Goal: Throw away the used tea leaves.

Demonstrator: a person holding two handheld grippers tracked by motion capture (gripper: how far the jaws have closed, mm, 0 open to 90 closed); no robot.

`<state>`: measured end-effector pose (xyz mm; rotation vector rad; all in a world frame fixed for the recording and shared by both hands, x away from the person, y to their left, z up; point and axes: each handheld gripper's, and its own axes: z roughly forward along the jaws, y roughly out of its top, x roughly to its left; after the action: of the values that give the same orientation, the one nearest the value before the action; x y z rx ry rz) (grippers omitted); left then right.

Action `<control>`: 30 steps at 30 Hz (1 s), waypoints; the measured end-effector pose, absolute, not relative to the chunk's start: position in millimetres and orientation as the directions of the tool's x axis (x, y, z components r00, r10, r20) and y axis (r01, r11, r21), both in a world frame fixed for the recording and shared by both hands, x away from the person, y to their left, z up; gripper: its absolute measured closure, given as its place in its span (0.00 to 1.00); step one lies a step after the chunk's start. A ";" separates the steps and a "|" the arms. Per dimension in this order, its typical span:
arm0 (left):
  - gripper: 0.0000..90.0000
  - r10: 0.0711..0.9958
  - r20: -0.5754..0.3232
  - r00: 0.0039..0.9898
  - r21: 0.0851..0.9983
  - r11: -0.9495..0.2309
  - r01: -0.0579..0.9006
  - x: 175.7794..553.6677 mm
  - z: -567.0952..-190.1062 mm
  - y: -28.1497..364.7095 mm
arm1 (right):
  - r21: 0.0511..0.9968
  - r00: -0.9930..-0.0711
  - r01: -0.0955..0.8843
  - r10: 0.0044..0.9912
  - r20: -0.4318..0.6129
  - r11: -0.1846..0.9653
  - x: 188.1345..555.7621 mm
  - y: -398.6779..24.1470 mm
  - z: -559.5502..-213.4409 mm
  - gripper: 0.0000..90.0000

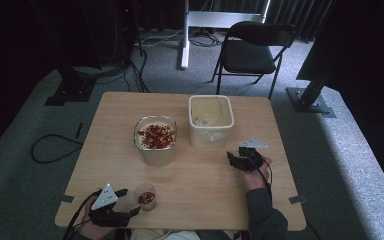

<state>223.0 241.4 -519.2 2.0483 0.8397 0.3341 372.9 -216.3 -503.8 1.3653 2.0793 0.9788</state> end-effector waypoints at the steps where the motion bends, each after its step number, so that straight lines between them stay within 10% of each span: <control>1: 0.21 0.665 -0.075 0.743 0.817 -0.386 0.428 224.0 -518.6 238.9 | 0.770 -0.399 0.586 0.917 0.004 0.252 372.8 -216.3 -503.9 0.49; 30: 0.32 0.621 -0.022 0.783 0.872 -0.371 0.318 258.5 -512.9 198.9 | 0.757 -0.386 0.607 0.922 0.013 0.243 362.3 -224.3 -518.5 0.49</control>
<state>258.5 198.9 -512.9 1.9824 0.7046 0.3841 362.3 -224.3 -518.5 1.3954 2.0838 0.9645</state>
